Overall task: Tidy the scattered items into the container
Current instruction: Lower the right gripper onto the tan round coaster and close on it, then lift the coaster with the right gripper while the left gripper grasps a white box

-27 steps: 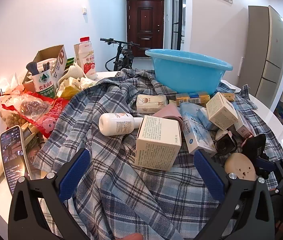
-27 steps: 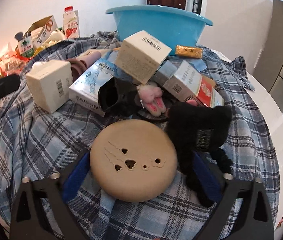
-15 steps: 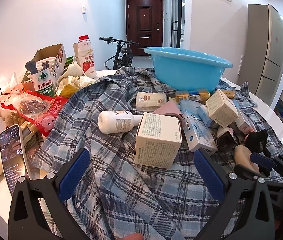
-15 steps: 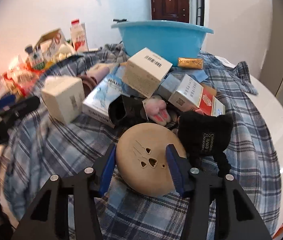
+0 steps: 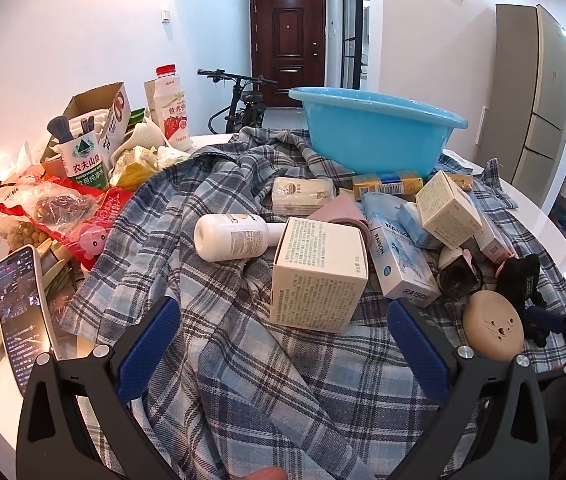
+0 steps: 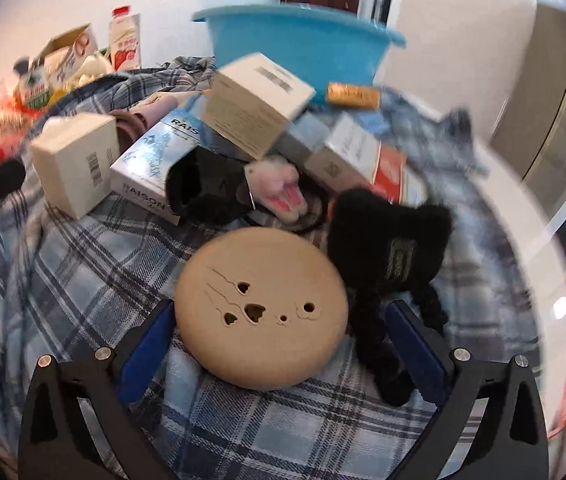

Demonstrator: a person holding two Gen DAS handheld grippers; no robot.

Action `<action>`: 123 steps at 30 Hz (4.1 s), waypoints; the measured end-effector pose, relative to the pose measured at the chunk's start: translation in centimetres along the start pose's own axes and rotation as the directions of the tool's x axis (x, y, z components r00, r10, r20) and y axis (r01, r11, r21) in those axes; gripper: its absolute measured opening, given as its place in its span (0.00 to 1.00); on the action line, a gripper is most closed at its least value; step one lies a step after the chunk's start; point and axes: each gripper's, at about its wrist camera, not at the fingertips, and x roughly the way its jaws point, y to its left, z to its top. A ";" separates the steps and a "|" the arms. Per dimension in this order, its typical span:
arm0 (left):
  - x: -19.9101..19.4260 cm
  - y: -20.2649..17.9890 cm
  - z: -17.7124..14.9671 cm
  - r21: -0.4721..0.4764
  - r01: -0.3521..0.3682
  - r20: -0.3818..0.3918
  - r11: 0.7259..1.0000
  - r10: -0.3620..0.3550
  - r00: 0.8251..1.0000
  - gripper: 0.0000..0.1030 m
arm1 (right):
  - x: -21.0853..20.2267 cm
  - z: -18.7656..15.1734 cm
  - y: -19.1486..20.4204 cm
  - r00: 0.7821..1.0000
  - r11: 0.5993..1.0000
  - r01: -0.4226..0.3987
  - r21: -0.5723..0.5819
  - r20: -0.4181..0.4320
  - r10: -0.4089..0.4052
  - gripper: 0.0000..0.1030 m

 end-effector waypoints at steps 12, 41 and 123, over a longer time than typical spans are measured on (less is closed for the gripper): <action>0.4 -0.2 -0.1 0.006 0.002 -0.013 1.000 -0.002 1.000 1.00 | -0.2 0.2 -0.4 0.997 0.997 -0.070 0.012 0.013 0.070 0.96; 1.0 -0.9 -0.5 0.031 -0.013 -0.033 0.999 0.014 0.999 1.00 | -4.2 0.2 -0.4 0.980 0.992 -0.123 -0.007 0.155 0.123 0.89; 5.9 -1.1 1.6 0.026 0.065 -0.087 0.998 -0.063 0.994 0.52 | -5.4 0.4 -3.4 0.973 0.989 -0.132 0.063 0.198 0.118 0.78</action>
